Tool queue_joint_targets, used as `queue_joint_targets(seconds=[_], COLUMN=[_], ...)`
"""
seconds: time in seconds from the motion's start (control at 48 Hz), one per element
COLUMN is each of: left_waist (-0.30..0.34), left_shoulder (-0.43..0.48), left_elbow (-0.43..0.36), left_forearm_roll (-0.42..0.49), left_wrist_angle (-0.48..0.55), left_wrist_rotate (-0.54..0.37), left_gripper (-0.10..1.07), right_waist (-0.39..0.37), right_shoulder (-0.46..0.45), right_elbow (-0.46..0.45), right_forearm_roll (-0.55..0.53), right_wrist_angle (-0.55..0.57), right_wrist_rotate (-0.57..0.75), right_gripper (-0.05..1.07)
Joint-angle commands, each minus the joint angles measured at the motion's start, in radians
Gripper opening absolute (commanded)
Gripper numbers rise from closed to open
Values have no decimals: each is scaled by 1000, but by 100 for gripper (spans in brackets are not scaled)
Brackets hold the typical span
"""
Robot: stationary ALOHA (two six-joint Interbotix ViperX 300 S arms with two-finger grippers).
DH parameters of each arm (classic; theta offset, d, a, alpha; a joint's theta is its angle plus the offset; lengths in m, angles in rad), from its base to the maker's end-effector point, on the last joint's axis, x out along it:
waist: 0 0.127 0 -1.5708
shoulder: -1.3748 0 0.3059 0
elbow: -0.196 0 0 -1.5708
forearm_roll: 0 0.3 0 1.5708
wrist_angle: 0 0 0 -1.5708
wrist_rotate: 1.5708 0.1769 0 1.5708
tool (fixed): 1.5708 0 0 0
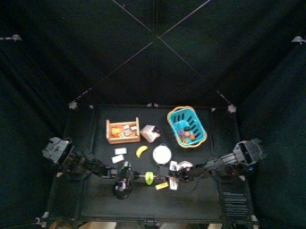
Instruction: Cut starfruit
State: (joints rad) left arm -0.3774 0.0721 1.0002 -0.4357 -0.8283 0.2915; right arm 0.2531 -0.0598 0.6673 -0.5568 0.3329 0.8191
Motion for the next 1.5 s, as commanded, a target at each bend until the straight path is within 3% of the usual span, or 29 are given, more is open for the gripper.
queue_joint_targets(seconds=[0.0,0.812,1.479], left_waist=[-6,0,17], left_shoulder=[6,63,107], left_elbow=[-18,-25,-29], left_forearm_roll=[2,2,-35], left_wrist_angle=[-6,-6,-5], left_wrist_rotate=[2,2,2], left_gripper=[38,38,38], right_waist=[-5,-5,-52], right_shoulder=[-15,31,77], right_elbow=[-21,-23,-37], right_forearm_roll=[-3,-18,-54], right_wrist_angle=[0,0,-8], right_wrist_rotate=[2,2,2], right_gripper=[38,38,38])
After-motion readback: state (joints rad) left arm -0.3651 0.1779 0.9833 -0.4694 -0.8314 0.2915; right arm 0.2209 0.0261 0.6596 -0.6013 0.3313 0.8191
